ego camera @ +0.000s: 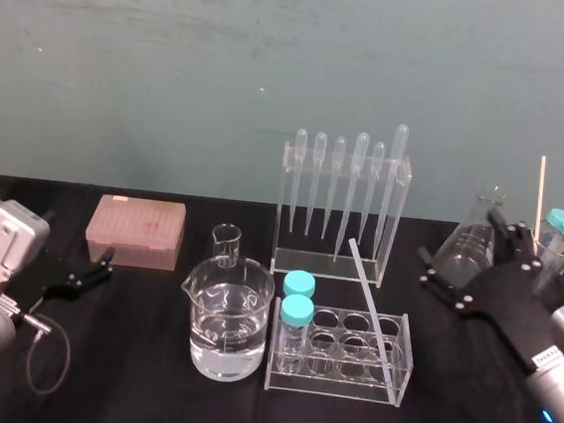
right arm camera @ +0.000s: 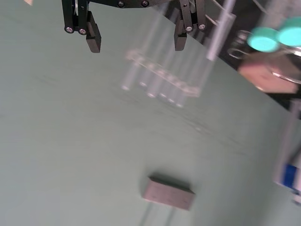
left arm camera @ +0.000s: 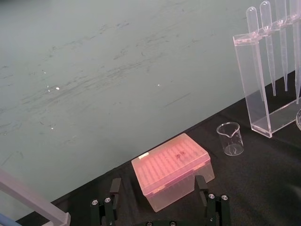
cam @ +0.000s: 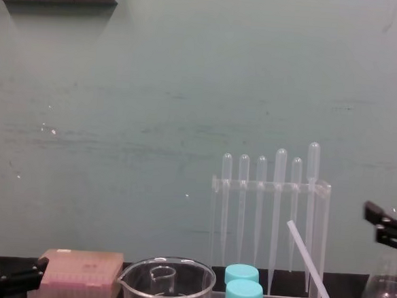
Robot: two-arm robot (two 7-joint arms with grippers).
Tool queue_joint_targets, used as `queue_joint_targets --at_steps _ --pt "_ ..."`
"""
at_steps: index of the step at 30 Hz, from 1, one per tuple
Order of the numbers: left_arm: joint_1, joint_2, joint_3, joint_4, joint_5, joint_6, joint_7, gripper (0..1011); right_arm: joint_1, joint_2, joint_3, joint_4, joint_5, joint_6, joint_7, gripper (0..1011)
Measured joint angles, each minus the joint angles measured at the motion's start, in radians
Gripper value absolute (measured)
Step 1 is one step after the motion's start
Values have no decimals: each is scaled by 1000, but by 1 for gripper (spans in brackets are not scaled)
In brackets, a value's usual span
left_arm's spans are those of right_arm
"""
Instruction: Pick up the stirring rod with one hand, then place it down.
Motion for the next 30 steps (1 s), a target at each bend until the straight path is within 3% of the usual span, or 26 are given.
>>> queue_joint_targets --at_steps 4,5,8,9,11,13,14,18,21,30 --pt "0 0 0 0 0 0 0 1000 35 -9 -20 20 81 6 108 1000" --pt "0 0 0 0 0 0 0 1000 53 -14 -29 35 135 23 167 1000" --pt "0 0 0 0 0 0 0 1000 81 -24 -40 63 221 60 258 1000" --pt "0 0 0 0 0 0 0 1000 99 -32 -45 83 279 91 318 1000" --pt "0 0 0 0 0 0 0 1000 114 -40 -49 102 326 122 369 1000" --pt "0 0 0 0 0 0 0 1000 152 -59 -57 146 419 198 478 1000" --pt "0 0 0 0 0 0 0 1000 152 -59 -57 146 419 198 478 1000" --pt "0 0 0 0 0 0 0 1000 198 -91 -65 203 504 298 587 1000" --pt "0 0 0 0 0 0 0 1000 220 -108 -67 233 537 350 629 1000" --pt "0 0 0 0 0 0 0 1000 247 -135 -62 276 547 448 639 1000"
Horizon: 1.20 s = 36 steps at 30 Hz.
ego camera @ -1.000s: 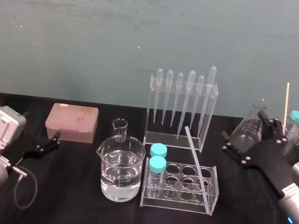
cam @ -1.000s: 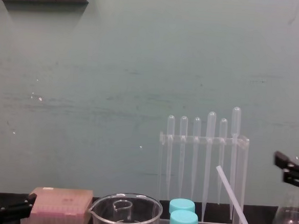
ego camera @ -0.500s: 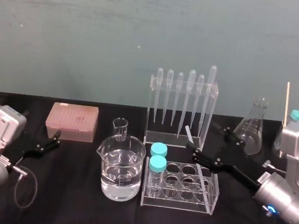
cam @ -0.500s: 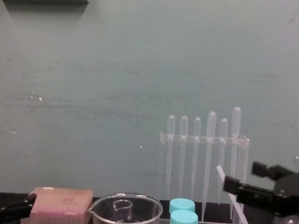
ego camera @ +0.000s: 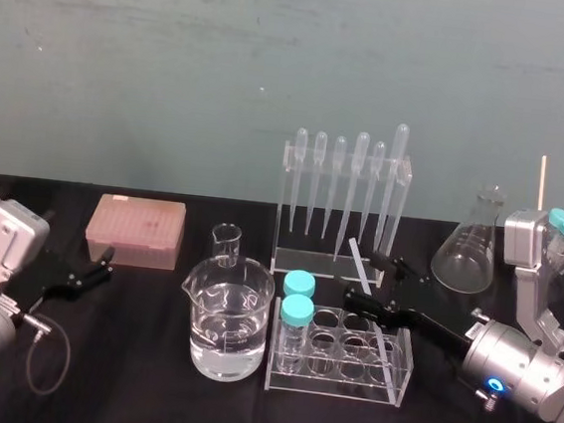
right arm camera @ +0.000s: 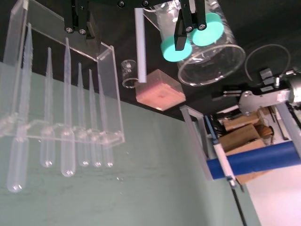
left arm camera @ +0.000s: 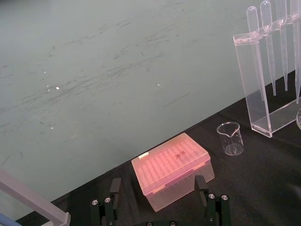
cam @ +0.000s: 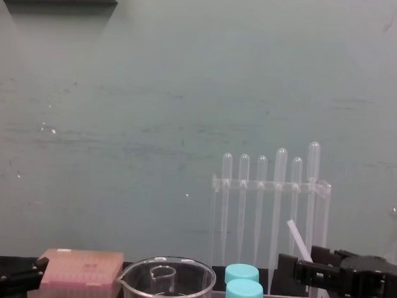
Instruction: Pick up the stirring rod with one hand, then place it down.
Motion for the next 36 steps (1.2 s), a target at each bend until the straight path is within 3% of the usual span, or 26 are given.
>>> queue_joint_targets --at_steps 19,28,36 --pt "0 0 0 0 0 0 0 1000 4 -4 5 9 -6 16 -9 1000" --pt "0 0 0 0 0 0 0 1000 4 -4 5 9 -5 16 -7 812" --pt "0 0 0 0 0 0 0 1000 4 -4 4 8 -4 15 -7 554"
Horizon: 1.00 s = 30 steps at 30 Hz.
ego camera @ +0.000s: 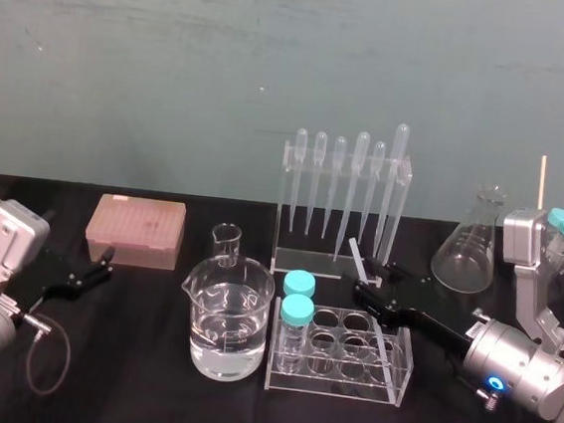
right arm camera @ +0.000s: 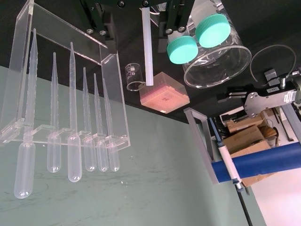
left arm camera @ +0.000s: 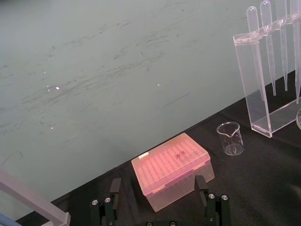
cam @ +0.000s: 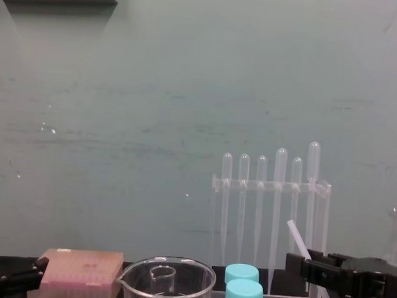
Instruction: Pick up the stirring rod with one hand, then place it down.
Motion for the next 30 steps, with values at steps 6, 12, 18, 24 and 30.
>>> queue_joint_targets --at_steps 6,12,18,24,30 --pt "0 0 0 0 0 0 0 1000 0 0 0 0 1 0 1 349" --pt "0 0 0 0 0 0 0 1000 0 0 0 0 1 0 1 152" --pt "0 0 0 0 0 0 0 1000 0 0 0 0 1 -1 1 72" --pt "0 0 0 0 0 0 0 1000 0 0 0 0 1 -1 1 72" --pt "0 0 0 0 0 0 0 1000 -8 -13 27 -12 -1 -27 -7 72"
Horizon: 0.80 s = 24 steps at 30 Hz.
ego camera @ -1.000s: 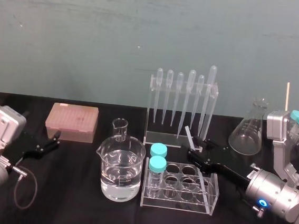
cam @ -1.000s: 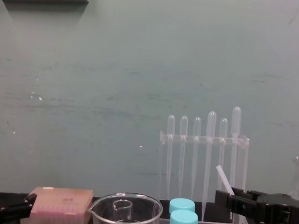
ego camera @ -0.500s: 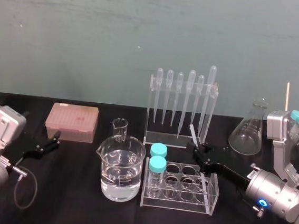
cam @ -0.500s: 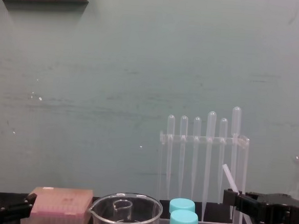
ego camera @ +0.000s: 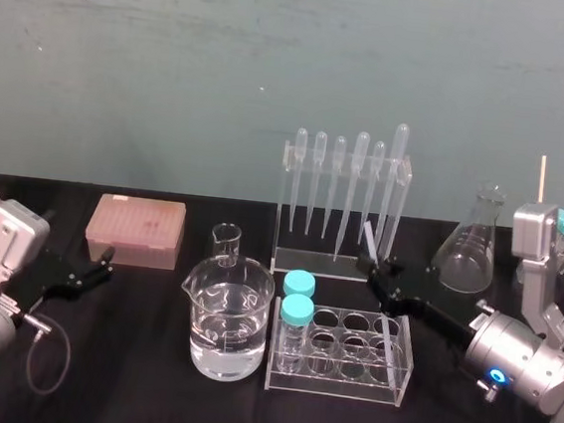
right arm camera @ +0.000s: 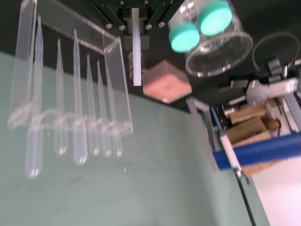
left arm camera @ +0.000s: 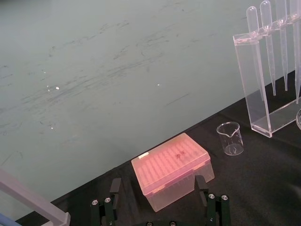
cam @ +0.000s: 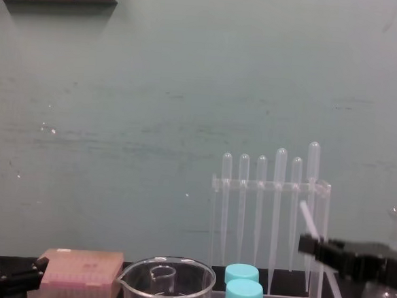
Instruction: Pick up the stirring rod with one hand, then place it down.
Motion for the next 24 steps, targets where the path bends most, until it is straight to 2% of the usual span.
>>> queue_joint_targets --at_steps 5,15,18,21,22,24 --pt "0 0 0 0 0 0 0 1000 -1 -20 29 -17 14 -39 3 72" --pt "0 0 0 0 0 0 0 1000 4 -63 81 -71 28 -168 25 72" --pt "0 0 0 0 0 0 0 1000 -6 -80 101 -84 -24 -287 16 72" --pt "0 0 0 0 0 0 0 1000 -15 -93 115 -80 -56 -369 9 72" --pt "0 0 0 0 0 0 0 1000 -22 -100 123 -72 -74 -415 4 72" --pt "0 0 0 0 0 0 0 1000 -27 -108 130 -62 -87 -451 3 72"
